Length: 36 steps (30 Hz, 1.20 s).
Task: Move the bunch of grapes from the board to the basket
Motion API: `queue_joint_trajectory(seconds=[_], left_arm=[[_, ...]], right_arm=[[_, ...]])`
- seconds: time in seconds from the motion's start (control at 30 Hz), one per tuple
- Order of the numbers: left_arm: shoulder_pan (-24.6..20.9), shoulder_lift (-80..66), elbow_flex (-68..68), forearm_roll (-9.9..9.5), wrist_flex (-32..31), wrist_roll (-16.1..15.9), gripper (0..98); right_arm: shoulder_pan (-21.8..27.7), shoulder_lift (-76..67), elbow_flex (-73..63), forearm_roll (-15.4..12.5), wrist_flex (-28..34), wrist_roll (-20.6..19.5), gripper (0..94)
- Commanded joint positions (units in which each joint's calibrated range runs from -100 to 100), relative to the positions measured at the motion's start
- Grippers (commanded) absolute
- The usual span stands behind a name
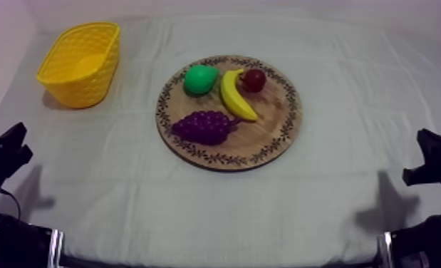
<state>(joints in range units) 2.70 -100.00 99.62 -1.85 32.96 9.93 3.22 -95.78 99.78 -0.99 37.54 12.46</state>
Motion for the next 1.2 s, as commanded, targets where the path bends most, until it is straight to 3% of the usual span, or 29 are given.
queue_joint_trajectory(seconds=[0.0,0.9,1.17], left_arm=[[0.01,0.00,0.05,0.02,0.02,0.00,0.0],[0.01,0.00,0.05,0.02,0.02,0.24,0.2],[-0.04,0.00,0.12,-0.07,0.02,-4.37,0.0]], right_arm=[[-0.01,0.02,-0.01,-0.01,0.04,0.01,0.3],[-0.01,0.02,-0.01,-0.01,0.04,-0.02,0.3],[-0.01,0.02,-0.01,-0.01,0.04,-0.03,0.3]])
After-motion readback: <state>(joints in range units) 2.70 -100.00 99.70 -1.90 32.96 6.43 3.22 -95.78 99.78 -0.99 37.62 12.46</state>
